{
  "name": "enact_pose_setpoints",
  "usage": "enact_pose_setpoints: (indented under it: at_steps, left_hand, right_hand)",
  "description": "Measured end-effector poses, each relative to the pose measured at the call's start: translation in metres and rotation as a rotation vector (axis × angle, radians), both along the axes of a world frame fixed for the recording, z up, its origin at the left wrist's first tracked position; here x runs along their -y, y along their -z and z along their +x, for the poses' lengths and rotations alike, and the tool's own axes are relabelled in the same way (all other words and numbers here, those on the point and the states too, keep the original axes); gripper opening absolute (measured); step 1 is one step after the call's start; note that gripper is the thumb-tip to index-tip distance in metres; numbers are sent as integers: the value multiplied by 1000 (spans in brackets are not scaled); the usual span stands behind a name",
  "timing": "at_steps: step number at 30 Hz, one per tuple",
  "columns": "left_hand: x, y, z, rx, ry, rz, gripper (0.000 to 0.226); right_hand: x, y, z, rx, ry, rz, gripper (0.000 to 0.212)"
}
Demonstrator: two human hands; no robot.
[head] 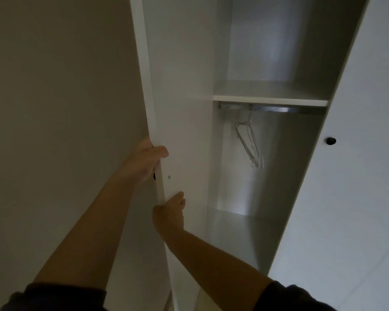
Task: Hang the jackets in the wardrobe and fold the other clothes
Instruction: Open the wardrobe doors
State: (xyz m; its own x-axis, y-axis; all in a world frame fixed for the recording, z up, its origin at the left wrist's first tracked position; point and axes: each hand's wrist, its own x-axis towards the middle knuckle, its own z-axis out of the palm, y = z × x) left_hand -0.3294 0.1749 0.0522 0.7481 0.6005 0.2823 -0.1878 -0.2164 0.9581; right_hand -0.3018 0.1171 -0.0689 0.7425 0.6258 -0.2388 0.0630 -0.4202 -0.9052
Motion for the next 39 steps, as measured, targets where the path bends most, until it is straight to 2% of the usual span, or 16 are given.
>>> enact_pose_setpoints:
  at_steps: [5, 8, 10, 13, 15, 18, 22, 31, 39]
  left_hand:
    - [-6, 0, -1, 28, -63, -74, 36]
    - [6, -1, 6, -6, -317, -24, 37]
    - [18, 0, 13, 60, -528, 95, 62]
    - [40, 6, 22, 189, -697, 202, 86]
    - [55, 13, 31, 155, -789, 331, 90]
    - [75, 23, 47, 48, -975, 513, 92]
    - [109, 30, 90, -48, -1137, 564, 97]
    - [166, 48, 234, -62, -719, 557, 89]
    - [169, 58, 358, -93, -318, 447, 82]
  right_hand:
    - [-5, 7, 1, 78, -81, -16, 85]
    - [5, 14, 14, 98, -213, 68, 90]
    - [25, 19, 32, 154, -332, 153, 90]
    - [58, 27, 73, 404, -445, 134, 90]
    - [79, 30, 108, 528, -414, 103, 87]
    - [108, 24, 159, 547, -327, 115, 81]
    - [148, 15, 234, 566, -202, 120, 76]
    - [223, -24, 394, 694, 71, 118, 69]
    - [233, -42, 466, 819, 287, 83, 48]
